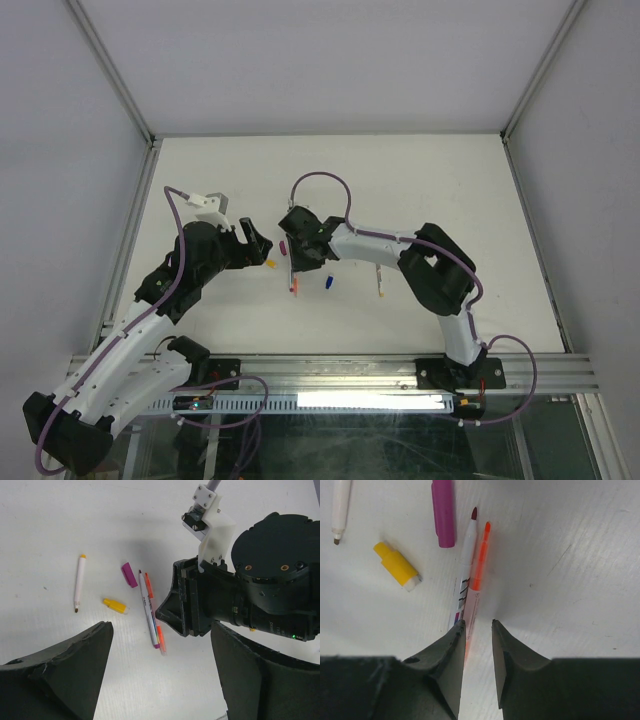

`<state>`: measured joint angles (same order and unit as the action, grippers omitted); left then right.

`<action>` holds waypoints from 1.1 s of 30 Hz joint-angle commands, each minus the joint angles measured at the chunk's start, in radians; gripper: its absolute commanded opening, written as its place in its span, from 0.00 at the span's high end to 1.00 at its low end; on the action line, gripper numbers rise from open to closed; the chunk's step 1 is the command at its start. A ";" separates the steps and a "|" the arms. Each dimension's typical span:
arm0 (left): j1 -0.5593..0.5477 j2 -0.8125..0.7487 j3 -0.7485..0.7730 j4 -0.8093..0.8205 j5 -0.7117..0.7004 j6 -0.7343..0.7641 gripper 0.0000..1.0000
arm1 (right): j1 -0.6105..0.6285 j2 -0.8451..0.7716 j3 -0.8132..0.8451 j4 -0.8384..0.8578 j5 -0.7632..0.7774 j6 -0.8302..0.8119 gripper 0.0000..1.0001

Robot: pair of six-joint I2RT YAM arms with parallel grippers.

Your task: Insert the pens into the pen caps

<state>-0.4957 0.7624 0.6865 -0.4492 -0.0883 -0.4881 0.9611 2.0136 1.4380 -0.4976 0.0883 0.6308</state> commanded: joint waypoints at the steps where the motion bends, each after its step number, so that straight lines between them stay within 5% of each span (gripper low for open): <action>1: 0.004 -0.017 0.000 0.021 0.011 -0.006 0.18 | 0.007 0.007 0.053 0.018 -0.008 0.012 0.70; 20: 0.004 -0.020 -0.001 0.023 0.009 -0.004 0.18 | 0.032 0.095 0.159 -0.143 0.122 -0.057 0.73; 33: 0.003 -0.024 -0.003 0.022 0.008 -0.004 0.18 | 0.028 0.049 0.097 -0.121 0.134 -0.037 0.94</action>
<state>-0.4957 0.7570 0.6865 -0.4492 -0.0879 -0.4881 0.9936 2.1067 1.5730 -0.6334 0.2047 0.5777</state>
